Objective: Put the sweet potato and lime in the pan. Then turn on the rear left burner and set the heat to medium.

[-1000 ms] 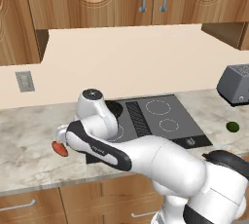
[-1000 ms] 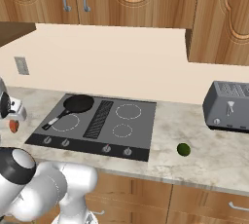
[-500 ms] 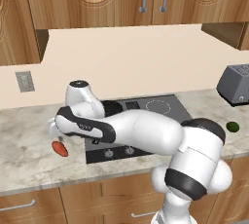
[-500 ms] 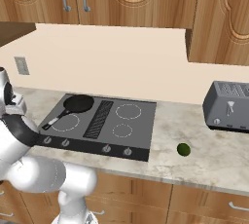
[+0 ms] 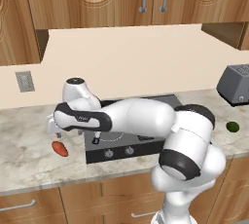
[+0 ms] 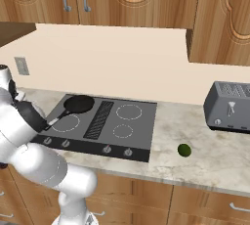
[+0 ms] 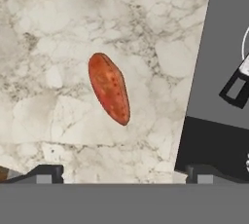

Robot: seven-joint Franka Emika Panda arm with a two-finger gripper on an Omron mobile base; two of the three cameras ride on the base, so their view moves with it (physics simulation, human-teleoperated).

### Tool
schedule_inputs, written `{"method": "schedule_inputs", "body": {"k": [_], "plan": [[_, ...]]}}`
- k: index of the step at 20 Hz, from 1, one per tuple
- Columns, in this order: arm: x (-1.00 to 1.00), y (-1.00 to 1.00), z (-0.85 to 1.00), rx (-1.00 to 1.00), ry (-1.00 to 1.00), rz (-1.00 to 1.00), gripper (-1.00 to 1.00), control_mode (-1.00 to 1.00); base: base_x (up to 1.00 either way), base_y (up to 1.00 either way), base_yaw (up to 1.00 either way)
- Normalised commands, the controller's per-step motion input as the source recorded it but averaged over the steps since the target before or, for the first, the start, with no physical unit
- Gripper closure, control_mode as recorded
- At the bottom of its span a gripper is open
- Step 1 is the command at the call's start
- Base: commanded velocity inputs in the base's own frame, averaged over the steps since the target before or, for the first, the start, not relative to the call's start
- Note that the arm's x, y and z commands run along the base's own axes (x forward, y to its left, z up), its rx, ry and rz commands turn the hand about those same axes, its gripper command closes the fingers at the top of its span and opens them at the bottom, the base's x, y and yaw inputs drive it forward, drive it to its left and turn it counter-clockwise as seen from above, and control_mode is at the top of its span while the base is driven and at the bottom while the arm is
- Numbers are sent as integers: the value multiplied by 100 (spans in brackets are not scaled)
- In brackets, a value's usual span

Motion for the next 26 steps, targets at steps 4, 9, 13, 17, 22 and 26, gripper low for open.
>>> {"method": "schedule_inputs", "body": {"k": [4,9,13,17,22,26], "plan": [[13,24,-23,0,-4,0,-100,-100,0,0,0],[12,31,-25,0,-5,0,-100,-100,0,0,0],[11,23,-22,0,-5,0,-100,-100,0,0,0],[0,0,-6,0,-3,0,-100,-100,0,0,0],[0,0,-3,0,0,-1,-100,-100,0,0,0],[9,-1,-21,-2,0,-4,-100,-100,0,0,0]]}}
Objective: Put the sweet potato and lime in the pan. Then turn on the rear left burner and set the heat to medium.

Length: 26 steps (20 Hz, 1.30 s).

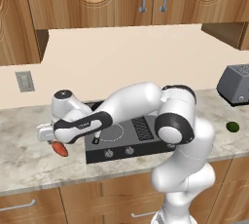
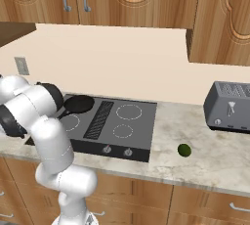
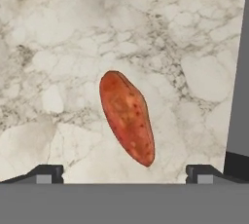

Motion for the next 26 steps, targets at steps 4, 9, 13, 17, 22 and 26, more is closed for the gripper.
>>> {"method": "schedule_inputs", "body": {"k": [4,9,13,17,22,26], "plan": [[7,-2,-26,-2,0,-5,-100,-100,0,0,0],[2,-3,-14,0,0,-3,-100,-100,0,0,0],[11,3,-23,0,0,0,-100,-100,0,0,0],[24,1,-22,0,0,0,-100,-100,0,0,0],[10,11,-3,0,0,0,-100,-100,0,0,0],[2,21,-1,0,0,0,-100,-100,0,0,0]]}}
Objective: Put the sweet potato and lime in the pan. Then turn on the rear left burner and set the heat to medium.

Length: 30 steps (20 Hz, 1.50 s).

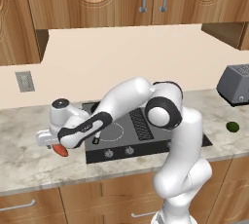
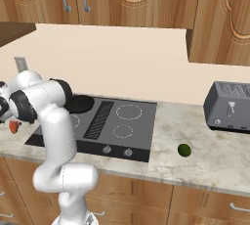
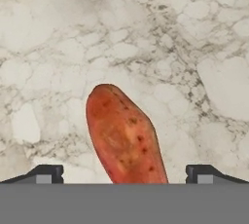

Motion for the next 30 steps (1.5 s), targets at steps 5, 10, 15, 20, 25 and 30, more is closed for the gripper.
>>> {"method": "schedule_inputs", "body": {"k": [5,10,15,20,25,30], "plan": [[10,4,-10,0,0,0,-100,-100,0,0,0],[10,0,-17,0,0,0,-100,-100,0,0,0],[1,0,-21,0,0,0,-100,-100,0,0,0],[0,0,-10,0,0,0,-100,-100,0,0,0],[0,0,0,0,0,0,100,-100,0,0,0],[0,0,0,0,0,0,100,-100,0,0,0]]}}
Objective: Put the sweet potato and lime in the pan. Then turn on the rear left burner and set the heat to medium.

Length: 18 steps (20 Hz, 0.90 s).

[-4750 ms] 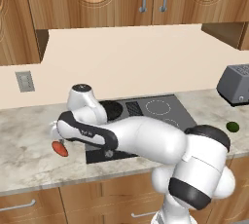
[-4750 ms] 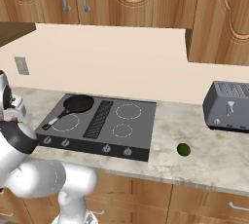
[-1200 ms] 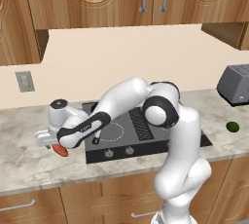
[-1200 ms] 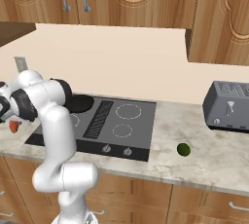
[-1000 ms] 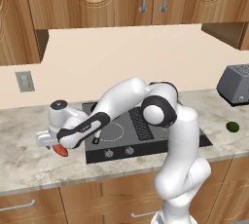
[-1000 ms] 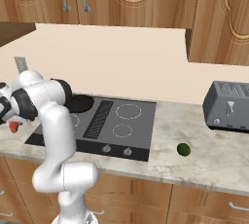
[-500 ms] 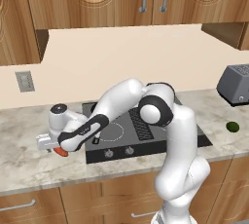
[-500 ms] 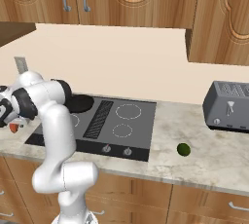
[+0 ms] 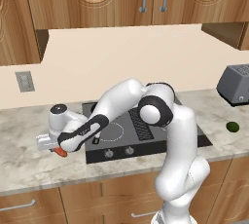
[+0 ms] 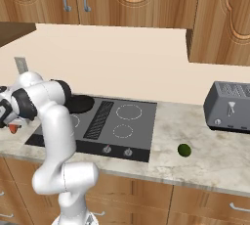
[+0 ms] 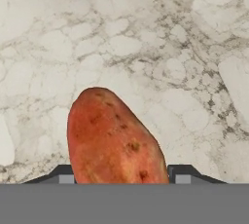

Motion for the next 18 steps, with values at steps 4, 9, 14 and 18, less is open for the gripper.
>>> {"method": "schedule_inputs", "body": {"k": [4,9,14,18], "plan": [[0,0,3,0,0,0,100,-100,0,0,0],[-40,0,74,1,-1,5,100,-100,0,0,0],[-22,-30,76,3,-1,8,100,-100,0,0,0],[8,-65,28,0,-1,3,100,-100,0,0,0]]}}
